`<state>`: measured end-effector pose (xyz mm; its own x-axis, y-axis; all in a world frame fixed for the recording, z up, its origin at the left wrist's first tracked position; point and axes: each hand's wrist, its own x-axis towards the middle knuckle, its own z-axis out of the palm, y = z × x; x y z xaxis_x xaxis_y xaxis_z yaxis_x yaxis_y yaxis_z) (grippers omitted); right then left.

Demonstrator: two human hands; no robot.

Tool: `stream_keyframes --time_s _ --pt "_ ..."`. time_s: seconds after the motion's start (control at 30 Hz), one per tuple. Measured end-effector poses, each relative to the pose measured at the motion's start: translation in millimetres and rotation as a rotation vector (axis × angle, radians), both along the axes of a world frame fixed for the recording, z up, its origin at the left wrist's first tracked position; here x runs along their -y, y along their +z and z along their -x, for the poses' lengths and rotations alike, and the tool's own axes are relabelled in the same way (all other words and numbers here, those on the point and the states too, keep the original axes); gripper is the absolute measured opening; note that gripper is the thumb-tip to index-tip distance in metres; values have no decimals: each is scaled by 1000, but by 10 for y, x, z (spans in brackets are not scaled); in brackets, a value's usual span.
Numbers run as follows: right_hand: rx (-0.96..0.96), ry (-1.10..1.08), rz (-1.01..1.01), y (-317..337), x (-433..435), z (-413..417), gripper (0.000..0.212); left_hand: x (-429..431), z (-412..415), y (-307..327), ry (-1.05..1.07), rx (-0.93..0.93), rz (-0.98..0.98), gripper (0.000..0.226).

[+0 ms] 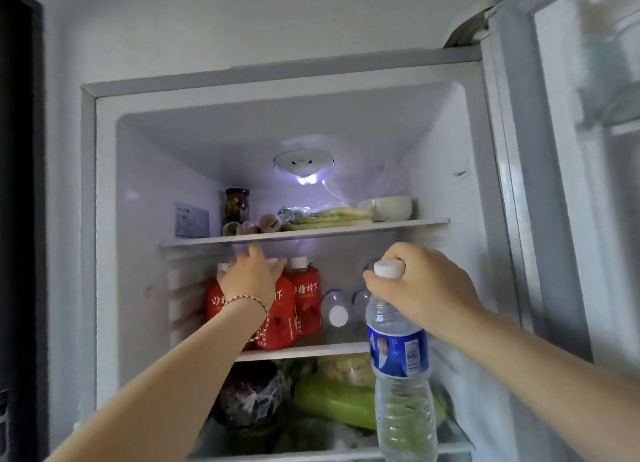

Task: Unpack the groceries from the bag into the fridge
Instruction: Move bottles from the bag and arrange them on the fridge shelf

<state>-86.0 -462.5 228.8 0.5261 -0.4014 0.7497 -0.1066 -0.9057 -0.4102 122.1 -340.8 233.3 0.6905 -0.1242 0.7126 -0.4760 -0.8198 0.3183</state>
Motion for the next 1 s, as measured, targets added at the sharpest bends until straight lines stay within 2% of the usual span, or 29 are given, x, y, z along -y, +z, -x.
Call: stream_keyframes --time_s 0.1,0.17,0.27,0.4,0.5,0.63,0.73,0.83,0.9,1.0 --pt "9 -10 -37 -70 29 -66 22 -11 6 -90 -12 142 -122 60" --pt "17 -13 -80 -97 39 -91 23 -58 -16 -331 -88 214 -205 59" --pt "27 5 -115 -107 25 -117 21 -151 -172 -704 -76 383 -291 65" --pt "60 -15 -85 -106 14 -100 19 -119 -226 -775 -52 363 -257 66" --pt "215 27 -52 -150 4 -25 21 -28 -230 -839 -78 376 -205 73" --pt "587 105 109 -146 -66 101 24 -28 -253 -932 -70 258 79 95" --pt "777 153 191 -83 -68 133 23 -53 -287 -999 -43 169 149 108" --pt "882 141 350 -56 -63 48 30 -56 -315 -1046 -49 190 94 103" --pt "930 158 441 -49 -51 -78 26 -49 -330 -1052 -35 219 67 99" --pt "862 195 649 -103 35 -381 18 -51 -360 -1059 -19 231 53 99"
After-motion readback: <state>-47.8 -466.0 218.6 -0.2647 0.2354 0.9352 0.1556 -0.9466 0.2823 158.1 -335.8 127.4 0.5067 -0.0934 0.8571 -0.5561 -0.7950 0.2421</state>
